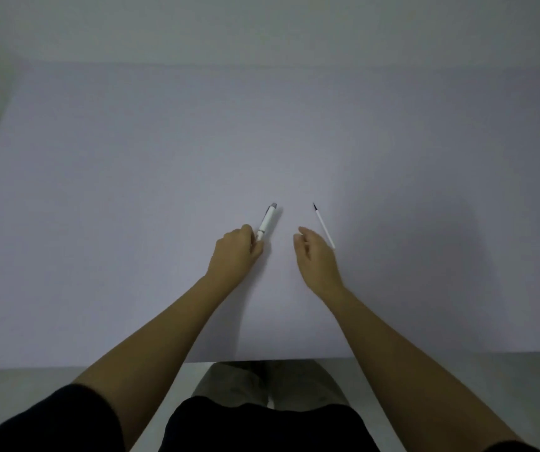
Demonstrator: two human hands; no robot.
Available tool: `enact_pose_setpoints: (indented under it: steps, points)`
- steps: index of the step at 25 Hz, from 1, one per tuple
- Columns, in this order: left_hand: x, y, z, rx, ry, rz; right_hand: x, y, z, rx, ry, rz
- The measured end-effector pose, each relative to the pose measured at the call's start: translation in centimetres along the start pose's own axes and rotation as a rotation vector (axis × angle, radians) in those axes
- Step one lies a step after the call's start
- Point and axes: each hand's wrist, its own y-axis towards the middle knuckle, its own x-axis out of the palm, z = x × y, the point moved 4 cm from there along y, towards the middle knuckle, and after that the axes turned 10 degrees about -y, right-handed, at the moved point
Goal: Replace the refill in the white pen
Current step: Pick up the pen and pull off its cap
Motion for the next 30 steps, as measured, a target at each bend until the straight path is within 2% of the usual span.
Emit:
enact_pose_setpoints:
  steps: [3, 6, 13, 18, 21, 24, 27, 30]
  points:
    - [-0.2, -1.9, 0.8, 0.116, 0.081, 0.012, -0.9, 1.3, -2.4, 0.173, 0.27, -0.089]
    - [0.3, -2.4, 1.6, 0.189, 0.148, 0.021, -0.8, 1.4, -3.7, 0.161, 0.363, -0.118]
    - [1.1, -2.2, 2.5, 0.086, -0.138, 0.002, -1.3, 2.8, -6.0, 0.196, 0.43, 0.0]
    - [0.0, -2.4, 1.1, 0.051, -0.213, -0.029, 0.2, 3.1, -6.6, 0.24, 0.523, 0.0]
    - [0.3, -4.3, -1.5, -0.02, -0.256, -0.087, -1.5, 4.3, -6.2, 0.269, 0.631, 0.114]
    - [0.7, -5.3, -2.7, -0.09, -0.309, -0.071, -2.4, 5.2, -5.4, 0.17, 0.511, -0.014]
    - [0.0, -4.4, -2.0, -0.134, -0.381, 0.037, -0.3, 4.9, -4.6, 0.111, 0.182, -0.125]
    - [-0.8, -3.9, -1.5, -0.151, -0.464, 0.134, 1.0, 4.4, -4.5, 0.043, -0.071, -0.146]
